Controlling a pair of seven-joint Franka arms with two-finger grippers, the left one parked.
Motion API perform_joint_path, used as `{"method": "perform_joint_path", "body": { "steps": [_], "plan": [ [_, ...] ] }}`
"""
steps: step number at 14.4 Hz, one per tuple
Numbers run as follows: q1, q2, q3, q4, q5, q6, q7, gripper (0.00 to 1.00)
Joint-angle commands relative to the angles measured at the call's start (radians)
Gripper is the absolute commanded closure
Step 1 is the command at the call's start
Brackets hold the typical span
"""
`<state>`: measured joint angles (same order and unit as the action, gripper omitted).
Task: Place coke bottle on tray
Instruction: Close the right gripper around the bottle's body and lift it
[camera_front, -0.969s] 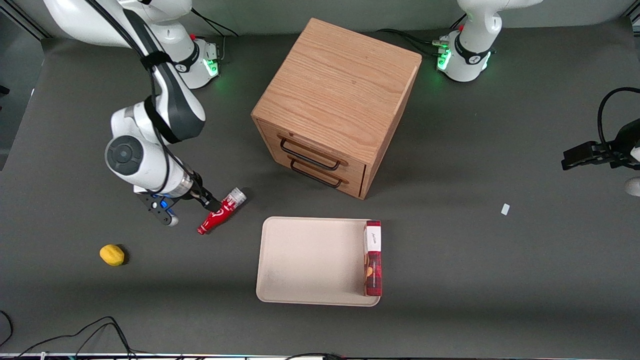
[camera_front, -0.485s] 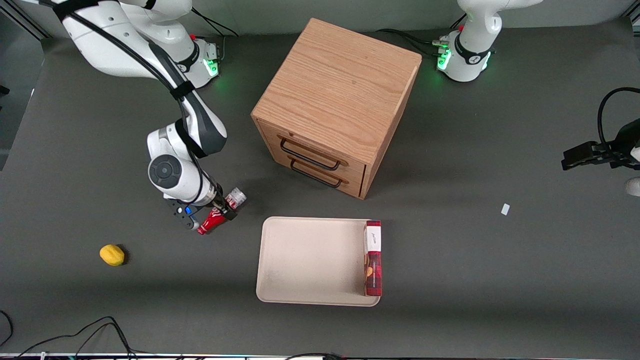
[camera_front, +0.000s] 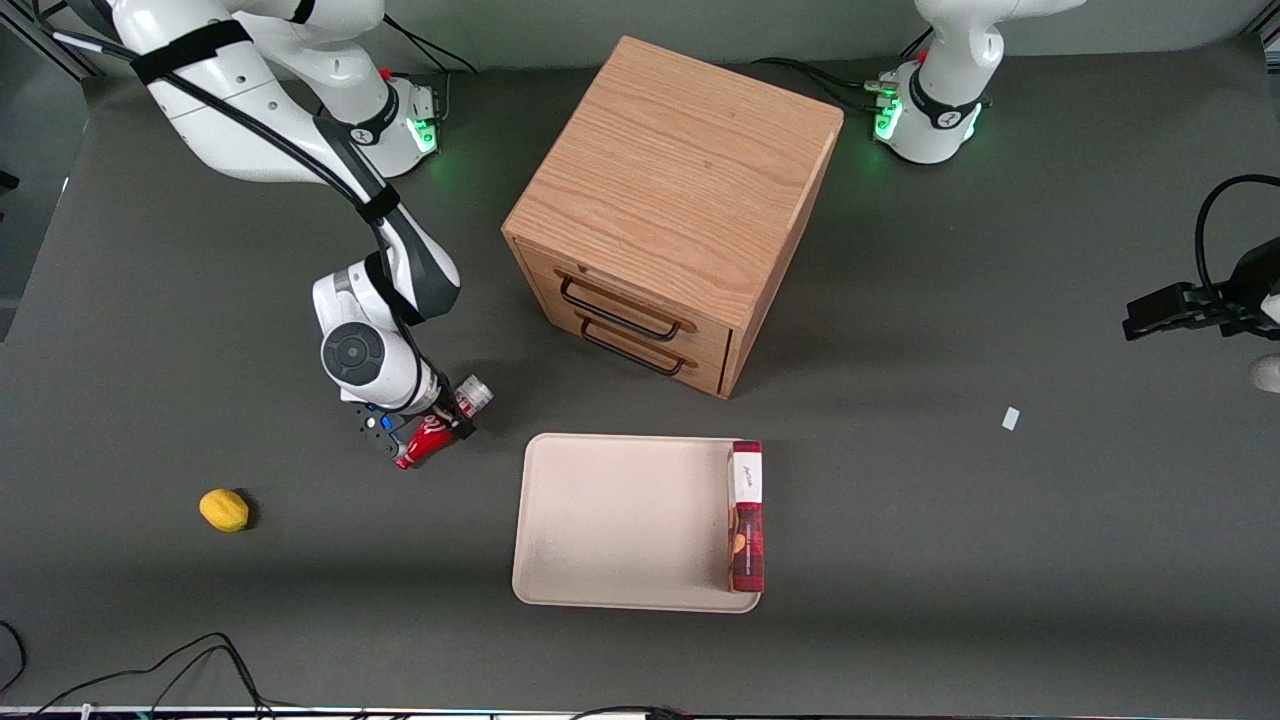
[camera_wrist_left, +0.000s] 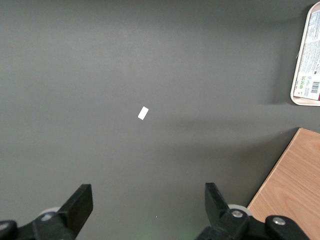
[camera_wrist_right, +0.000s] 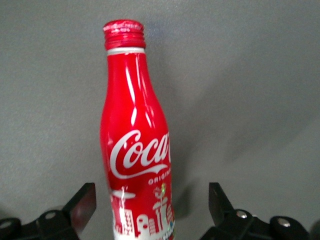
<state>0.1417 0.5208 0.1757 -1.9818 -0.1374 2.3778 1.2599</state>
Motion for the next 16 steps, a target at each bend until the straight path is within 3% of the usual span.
{"method": "perform_joint_path", "body": {
  "steps": [1, 3, 6, 10, 12, 16],
  "plan": [
    [-0.001, 0.019, 0.001, -0.005, -0.031, 0.047, 0.032, 0.0],
    [-0.001, 0.027, -0.001, -0.005, -0.033, 0.061, 0.032, 0.07],
    [-0.001, 0.033, -0.001, -0.003, -0.031, 0.069, 0.032, 0.38],
    [-0.001, 0.024, 0.001, 0.003, -0.033, 0.066, 0.03, 0.68],
    [0.001, 0.007, 0.001, 0.027, -0.031, 0.044, 0.018, 0.75],
    [0.01, -0.034, 0.013, 0.19, -0.03, -0.176, -0.008, 0.76]
  ]
}}
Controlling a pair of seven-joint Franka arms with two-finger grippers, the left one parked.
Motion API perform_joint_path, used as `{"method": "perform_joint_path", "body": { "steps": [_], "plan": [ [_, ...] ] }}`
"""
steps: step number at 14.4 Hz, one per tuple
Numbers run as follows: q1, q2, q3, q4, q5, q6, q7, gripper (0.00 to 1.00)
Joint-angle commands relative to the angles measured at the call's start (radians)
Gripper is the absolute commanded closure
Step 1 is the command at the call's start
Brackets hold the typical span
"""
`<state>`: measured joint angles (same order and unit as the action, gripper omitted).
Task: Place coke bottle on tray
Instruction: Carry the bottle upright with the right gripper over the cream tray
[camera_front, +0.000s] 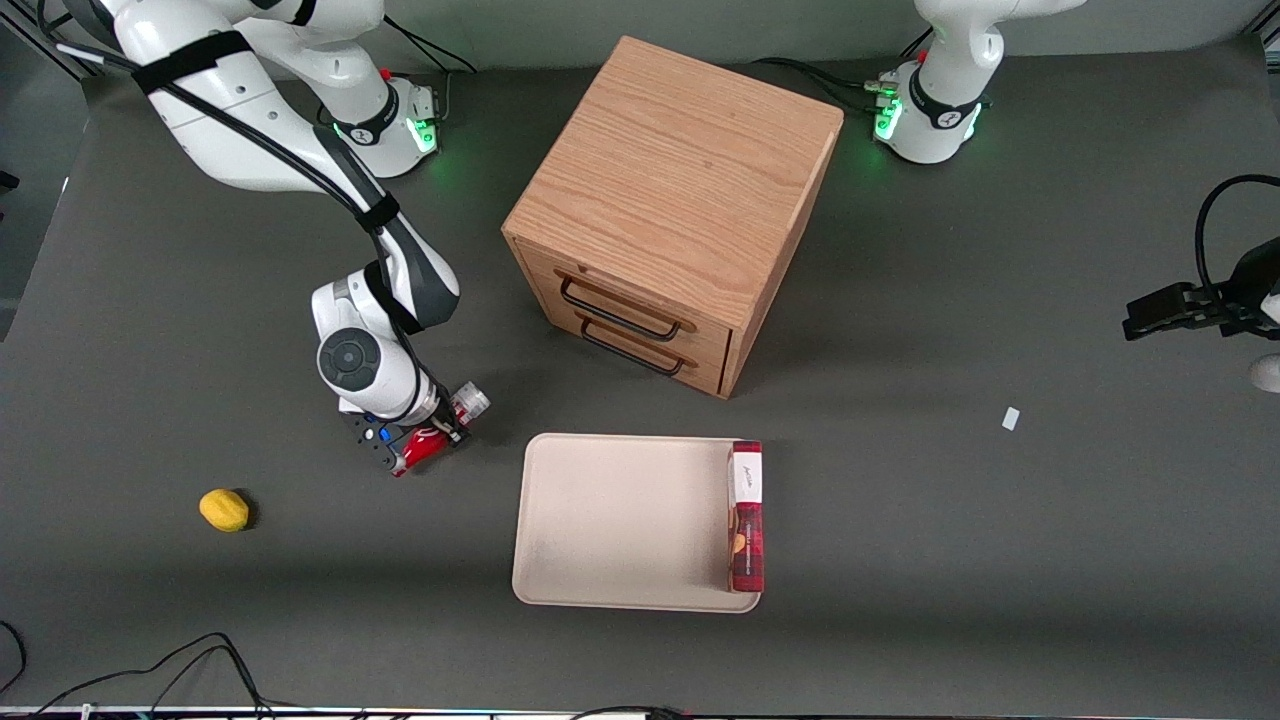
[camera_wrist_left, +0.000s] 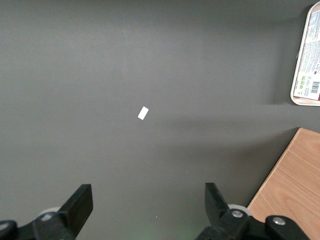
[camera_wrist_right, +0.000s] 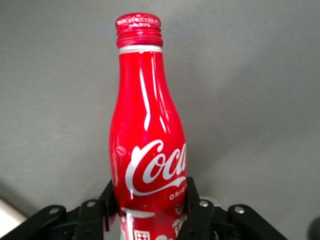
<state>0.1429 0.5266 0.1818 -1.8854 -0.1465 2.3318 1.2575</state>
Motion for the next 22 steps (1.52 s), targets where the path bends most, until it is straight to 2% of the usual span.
{"method": "perform_joint_path", "body": {
  "steps": [1, 6, 9, 11, 13, 16, 22],
  "plan": [
    [0.011, -0.043, 0.007, 0.15, -0.021, -0.2, -0.042, 0.76],
    [0.001, -0.051, 0.074, 0.427, -0.016, -0.452, -0.214, 0.76],
    [0.009, -0.031, 0.113, 0.587, -0.019, -0.541, -0.376, 0.76],
    [0.014, -0.016, 0.12, 0.658, -0.024, -0.554, -0.574, 0.76],
    [0.041, 0.033, 0.13, 0.739, -0.041, -0.54, -0.758, 0.76],
    [0.061, 0.179, 0.14, 0.9, -0.039, -0.478, -0.909, 0.76],
    [0.081, 0.378, 0.14, 0.898, -0.036, -0.229, -0.914, 0.75]
  ]
}}
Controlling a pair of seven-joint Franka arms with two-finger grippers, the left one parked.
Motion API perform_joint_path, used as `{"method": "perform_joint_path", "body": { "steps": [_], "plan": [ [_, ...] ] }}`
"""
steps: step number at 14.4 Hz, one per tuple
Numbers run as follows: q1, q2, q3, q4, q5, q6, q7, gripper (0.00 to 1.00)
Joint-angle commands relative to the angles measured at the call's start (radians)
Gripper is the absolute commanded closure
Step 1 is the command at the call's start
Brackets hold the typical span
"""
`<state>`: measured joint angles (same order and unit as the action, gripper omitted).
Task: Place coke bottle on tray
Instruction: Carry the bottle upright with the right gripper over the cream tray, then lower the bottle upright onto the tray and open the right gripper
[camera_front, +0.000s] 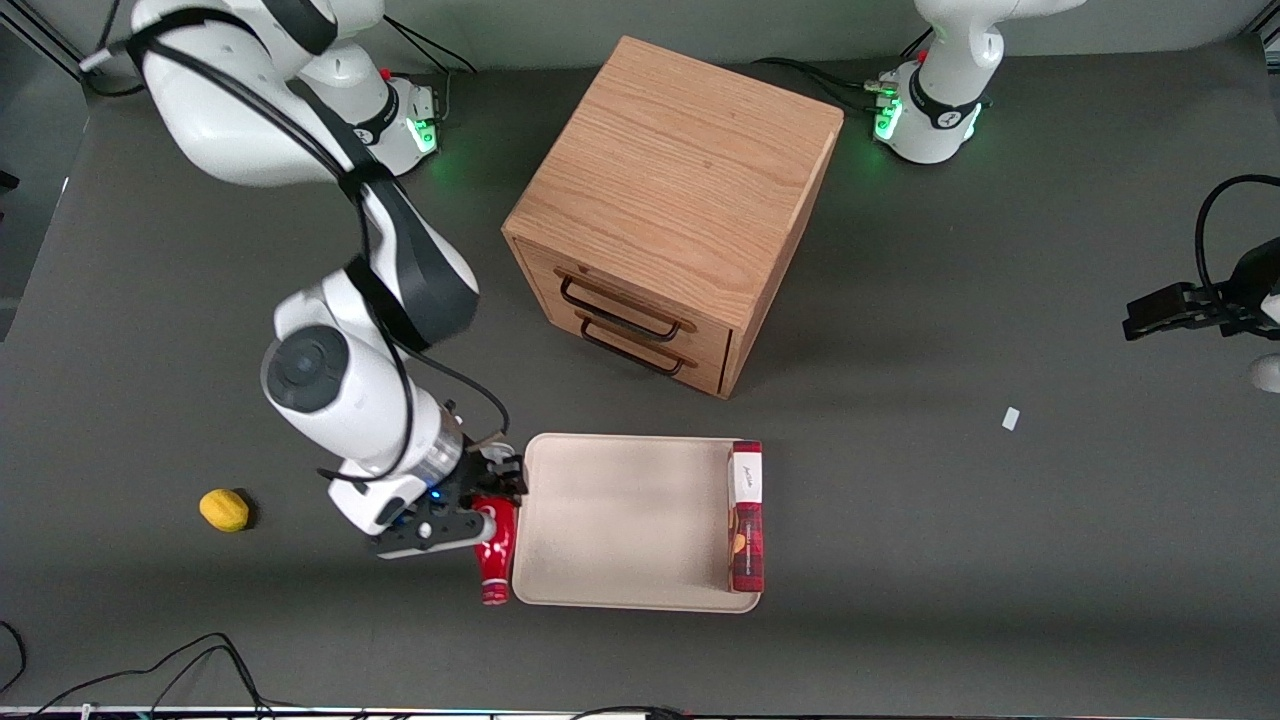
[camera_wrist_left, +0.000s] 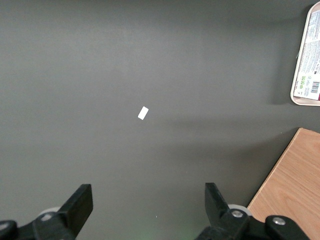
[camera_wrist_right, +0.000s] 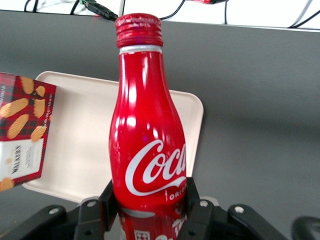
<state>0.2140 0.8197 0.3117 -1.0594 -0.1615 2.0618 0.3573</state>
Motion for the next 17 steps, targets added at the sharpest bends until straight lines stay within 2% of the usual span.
{"method": "perform_joint_path", "body": {
  "steps": [1, 4, 6, 7, 10, 11, 12, 13, 15, 17],
  "plan": [
    [0.01, 0.116, 0.01, 0.07, -0.021, 0.066, -0.006, 0.75],
    [0.019, 0.192, 0.009, 0.067, -0.013, 0.112, 0.06, 0.75],
    [0.022, 0.229, 0.009, 0.062, -0.013, 0.126, 0.086, 0.66],
    [0.036, 0.243, 0.007, 0.056, -0.018, 0.135, 0.101, 0.58],
    [0.038, 0.265, 0.003, 0.053, -0.019, 0.153, 0.109, 0.55],
    [0.038, 0.271, 0.003, 0.039, -0.02, 0.172, 0.12, 0.46],
    [0.036, 0.271, 0.001, 0.027, -0.02, 0.191, 0.121, 0.45],
    [0.035, 0.272, 0.0, 0.012, -0.02, 0.213, 0.121, 0.36],
    [0.031, 0.273, -0.003, -0.007, -0.023, 0.248, 0.12, 0.32],
    [0.028, 0.272, -0.005, -0.008, -0.024, 0.248, 0.12, 0.2]
  ]
}}
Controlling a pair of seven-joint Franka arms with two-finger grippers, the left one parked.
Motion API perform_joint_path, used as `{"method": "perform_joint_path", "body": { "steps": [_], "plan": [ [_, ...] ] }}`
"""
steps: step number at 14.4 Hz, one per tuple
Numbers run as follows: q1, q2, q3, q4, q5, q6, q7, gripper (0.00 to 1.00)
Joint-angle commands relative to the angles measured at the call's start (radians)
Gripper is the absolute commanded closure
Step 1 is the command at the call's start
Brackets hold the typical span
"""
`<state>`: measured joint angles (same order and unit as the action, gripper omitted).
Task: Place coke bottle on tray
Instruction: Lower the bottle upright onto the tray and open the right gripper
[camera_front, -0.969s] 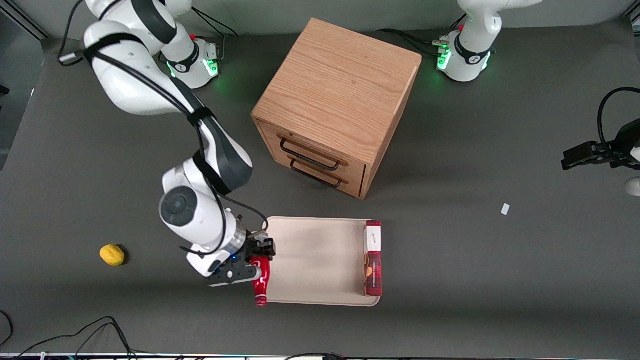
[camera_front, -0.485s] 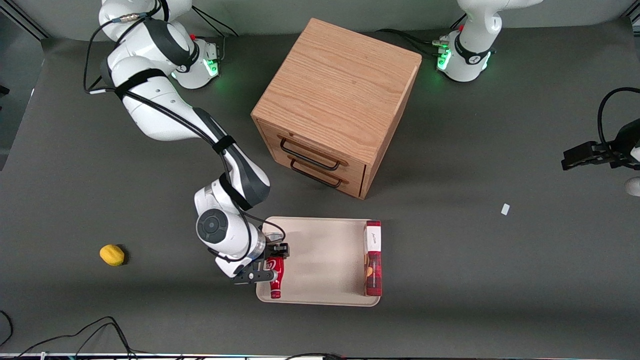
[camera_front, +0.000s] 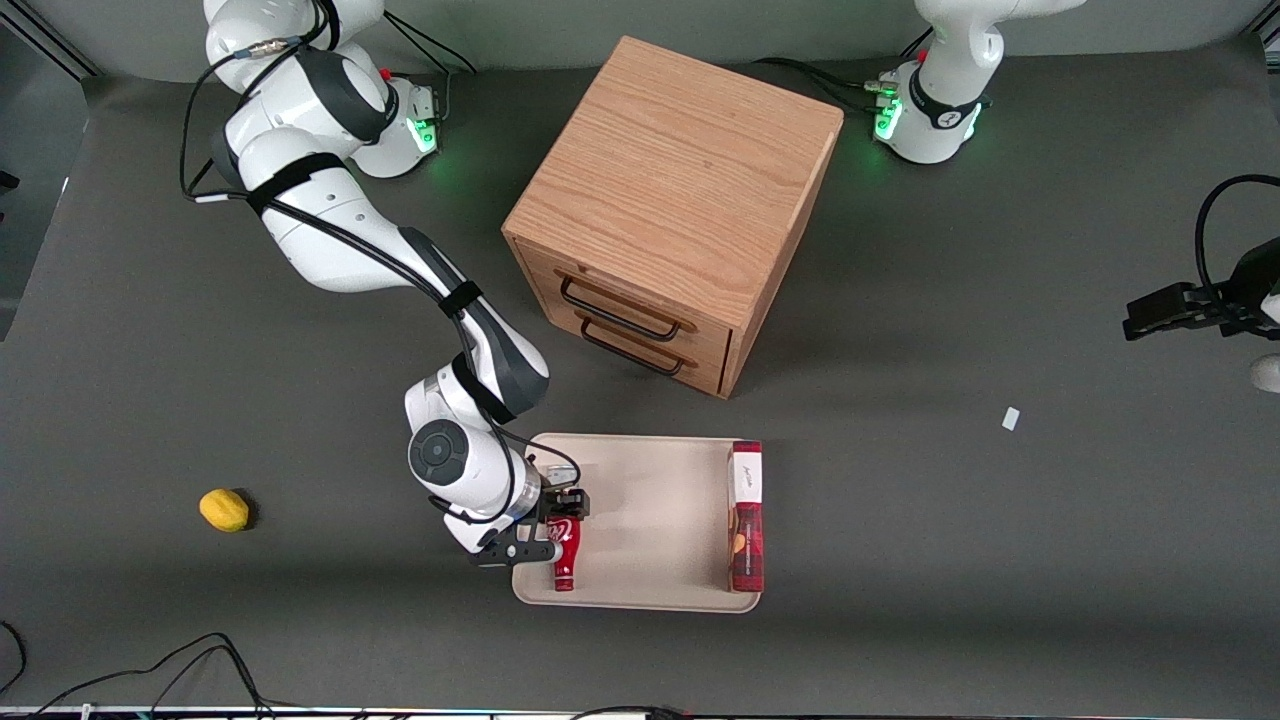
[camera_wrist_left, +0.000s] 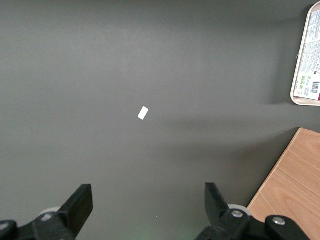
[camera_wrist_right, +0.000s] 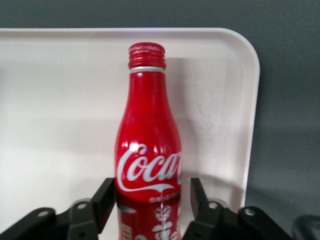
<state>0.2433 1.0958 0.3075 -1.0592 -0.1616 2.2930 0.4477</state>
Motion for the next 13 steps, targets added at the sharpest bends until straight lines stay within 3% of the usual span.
{"method": "perform_joint_path", "body": {
  "steps": [1, 2, 5, 6, 13],
  "plan": [
    [-0.002, -0.004, -0.001, -0.008, -0.024, 0.017, 0.029, 0.18],
    [-0.001, -0.005, -0.001, -0.008, -0.024, 0.019, 0.029, 0.1],
    [-0.001, -0.007, -0.002, -0.008, -0.024, 0.019, 0.029, 0.06],
    [-0.001, -0.01, -0.002, -0.008, -0.024, 0.019, 0.029, 0.0],
    [-0.051, -0.204, -0.001, -0.099, -0.056, -0.023, 0.011, 0.0]
  ]
}}
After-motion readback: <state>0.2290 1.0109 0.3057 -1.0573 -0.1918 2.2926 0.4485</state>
